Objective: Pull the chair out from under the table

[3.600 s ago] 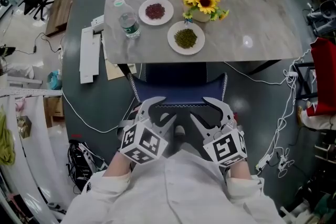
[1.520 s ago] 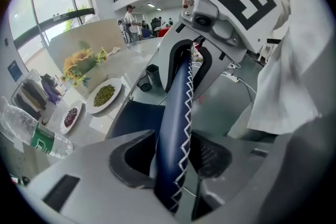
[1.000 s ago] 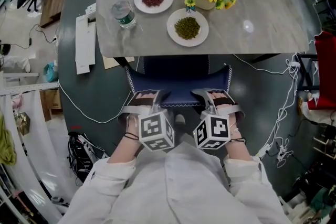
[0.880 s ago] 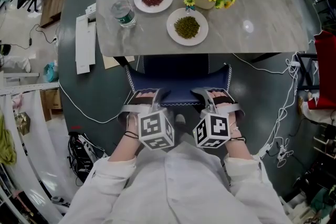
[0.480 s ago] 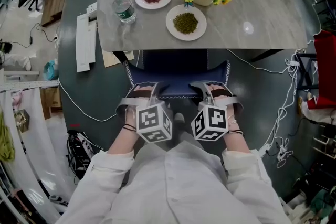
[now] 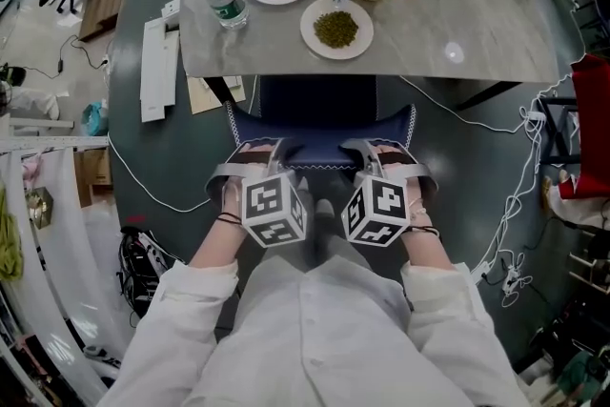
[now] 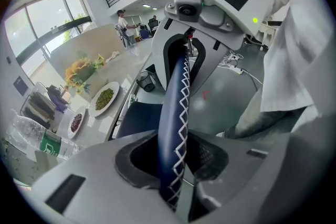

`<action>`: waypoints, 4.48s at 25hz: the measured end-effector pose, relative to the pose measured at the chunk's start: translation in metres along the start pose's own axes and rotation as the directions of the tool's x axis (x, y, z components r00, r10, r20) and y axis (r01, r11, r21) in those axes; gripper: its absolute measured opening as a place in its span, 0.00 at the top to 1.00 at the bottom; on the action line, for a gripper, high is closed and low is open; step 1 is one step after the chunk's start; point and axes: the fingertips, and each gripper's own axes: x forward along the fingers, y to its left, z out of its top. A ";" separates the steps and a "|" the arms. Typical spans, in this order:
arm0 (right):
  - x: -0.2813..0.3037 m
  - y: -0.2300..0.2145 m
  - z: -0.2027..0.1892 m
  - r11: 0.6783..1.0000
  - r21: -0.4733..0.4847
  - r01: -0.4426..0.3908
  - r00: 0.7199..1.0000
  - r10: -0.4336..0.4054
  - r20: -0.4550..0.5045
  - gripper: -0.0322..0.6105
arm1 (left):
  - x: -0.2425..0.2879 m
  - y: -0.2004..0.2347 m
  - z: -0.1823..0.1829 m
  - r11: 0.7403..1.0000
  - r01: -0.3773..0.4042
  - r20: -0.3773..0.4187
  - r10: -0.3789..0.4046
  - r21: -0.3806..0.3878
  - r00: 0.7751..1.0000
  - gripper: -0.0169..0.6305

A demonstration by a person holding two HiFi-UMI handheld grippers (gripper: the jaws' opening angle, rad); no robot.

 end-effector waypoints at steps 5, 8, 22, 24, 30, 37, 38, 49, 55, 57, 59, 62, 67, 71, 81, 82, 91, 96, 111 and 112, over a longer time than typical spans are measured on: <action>-0.005 0.019 -0.002 1.000 -0.011 -0.014 1.000 0.014 -0.003 0.79 | -0.004 -0.019 0.000 1.000 -0.009 -0.010 0.009 -0.010 1.000 0.79; -0.013 0.029 -0.002 0.999 -0.026 -0.026 1.000 0.026 0.004 0.79 | -0.010 -0.031 0.002 1.000 0.005 -0.014 -0.005 -0.028 1.000 0.79; -0.044 0.119 -0.011 0.992 -0.096 -0.076 0.997 0.079 0.021 0.79 | -0.036 -0.126 0.004 0.993 -0.006 -0.055 0.000 -0.119 0.998 0.79; -0.049 0.132 -0.012 0.991 -0.099 -0.089 0.996 0.091 0.022 0.79 | -0.040 -0.140 0.004 0.991 -0.001 -0.058 -0.007 -0.133 0.998 0.79; -0.066 0.175 -0.011 0.990 -0.103 -0.098 0.995 0.100 0.019 0.79 | -0.056 -0.183 0.003 0.990 0.017 -0.062 -0.026 -0.142 0.998 0.79; -0.079 0.219 -0.005 0.993 -0.063 -0.098 0.995 0.098 0.009 0.79 | -0.074 -0.224 -0.004 0.995 0.025 -0.052 -0.030 -0.099 0.998 0.78; -0.080 0.227 -0.004 0.994 -0.049 -0.095 0.995 0.096 0.007 0.79 | -0.076 -0.230 -0.007 0.996 0.028 -0.050 -0.032 -0.088 0.998 0.78; -0.100 0.311 0.002 0.995 0.069 -0.069 0.997 0.071 -0.022 0.79 | -0.101 -0.309 -0.020 0.998 0.068 -0.018 -0.068 0.000 0.998 0.78; -0.113 0.355 0.003 0.994 0.073 -0.077 0.997 0.078 -0.019 0.79 | -0.115 -0.354 -0.024 0.996 0.086 -0.019 -0.086 0.007 0.996 0.78; -0.116 0.363 0.002 0.995 0.065 -0.072 0.997 0.073 -0.017 0.79 | -0.118 -0.362 -0.024 0.996 0.085 -0.022 -0.084 0.017 0.996 0.78; -0.118 0.371 0.001 0.996 0.055 -0.075 0.997 0.076 -0.014 0.79 | -0.119 -0.370 -0.023 0.996 0.085 -0.024 -0.085 0.015 0.996 0.78; -0.123 0.387 -0.004 0.996 0.042 -0.076 0.997 0.076 -0.010 0.79 | -0.121 -0.388 -0.021 0.997 0.079 -0.029 -0.079 0.001 0.996 0.78; -0.135 0.425 -0.015 0.996 0.016 -0.082 0.997 0.082 -0.004 0.79 | -0.126 -0.429 -0.016 0.998 0.055 -0.045 -0.056 -0.028 0.997 0.78; -0.152 0.456 -0.025 0.994 0.001 -0.109 0.994 0.109 0.005 0.79 | -0.134 -0.464 -0.007 0.997 0.054 -0.058 -0.057 -0.050 0.997 0.78; -0.180 0.527 -0.041 0.988 -0.064 -0.140 0.990 0.141 0.023 0.79 | -0.149 -0.541 0.002 0.992 0.058 -0.099 -0.069 -0.110 0.993 0.78; -0.182 0.532 -0.041 0.987 -0.068 -0.146 0.989 0.148 0.023 0.79 | -0.150 -0.548 0.003 0.991 0.063 -0.102 -0.075 -0.116 0.992 0.78; -0.192 0.566 -0.039 0.979 -0.078 -0.188 0.982 0.190 0.013 0.79 | -0.162 -0.582 -0.004 0.987 0.111 -0.136 -0.128 -0.120 0.983 0.78; -0.192 0.570 -0.035 0.986 -0.047 -0.162 0.987 0.162 0.003 0.79 | -0.165 -0.583 -0.009 0.990 0.096 -0.136 -0.110 -0.102 0.985 0.78; -0.217 0.664 -0.025 0.990 0.024 -0.139 0.989 0.140 -0.042 0.79 | -0.198 -0.671 -0.023 0.989 0.149 -0.104 -0.150 -0.020 0.983 0.78; -0.219 0.670 -0.025 0.990 0.030 -0.135 0.990 0.136 -0.044 0.79 | -0.200 -0.677 -0.024 0.988 0.152 -0.104 -0.153 -0.015 0.983 0.78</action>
